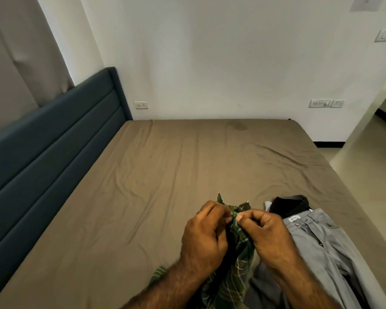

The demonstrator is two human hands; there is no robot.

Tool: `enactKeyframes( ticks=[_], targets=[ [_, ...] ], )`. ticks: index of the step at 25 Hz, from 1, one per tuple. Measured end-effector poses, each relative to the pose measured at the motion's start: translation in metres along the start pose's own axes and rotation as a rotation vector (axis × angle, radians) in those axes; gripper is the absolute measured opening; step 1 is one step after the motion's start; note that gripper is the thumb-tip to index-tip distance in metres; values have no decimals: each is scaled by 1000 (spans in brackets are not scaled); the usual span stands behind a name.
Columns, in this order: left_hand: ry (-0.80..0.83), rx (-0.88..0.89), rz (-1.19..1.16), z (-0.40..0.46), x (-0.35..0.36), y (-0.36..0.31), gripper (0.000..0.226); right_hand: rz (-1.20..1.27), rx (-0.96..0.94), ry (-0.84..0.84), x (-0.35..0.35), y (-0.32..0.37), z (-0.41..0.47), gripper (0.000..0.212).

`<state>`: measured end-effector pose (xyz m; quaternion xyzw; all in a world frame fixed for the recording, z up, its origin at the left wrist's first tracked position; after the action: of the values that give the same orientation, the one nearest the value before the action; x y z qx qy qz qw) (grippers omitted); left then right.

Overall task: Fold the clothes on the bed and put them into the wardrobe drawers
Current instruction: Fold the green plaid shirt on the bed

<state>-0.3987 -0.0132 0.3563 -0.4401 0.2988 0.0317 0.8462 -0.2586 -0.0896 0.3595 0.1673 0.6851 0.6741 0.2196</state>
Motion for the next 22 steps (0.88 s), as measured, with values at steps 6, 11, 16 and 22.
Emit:
enactKeyframes(
  ticks=[6,11,16,22],
  targets=[
    [-9,-26,-40,-4,-8,1,18,9,15,23,8,-2,3,20],
    [-21,-101,-53,-1,-6,9,13,10,-76,81,8,3,-6,17],
    [-20,-283,-271,7,5,6,17,57,-73,2,-2,1,4,13],
    [110,-788,-958,4,28,9,8,-82,-126,-78,-1,-5,11,14]
  ],
)
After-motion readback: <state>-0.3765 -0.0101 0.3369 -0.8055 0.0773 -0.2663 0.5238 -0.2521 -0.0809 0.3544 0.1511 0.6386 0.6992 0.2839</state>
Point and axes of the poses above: each hand's wrist, its own z-axis towards the middle knuckle, its own x-axis out of the palm, y = z × x, the point moved 3 cm from there along z, towards the middle knuckle, and after that the axes turned 7 degrees about -x, right-handed, at the moved point
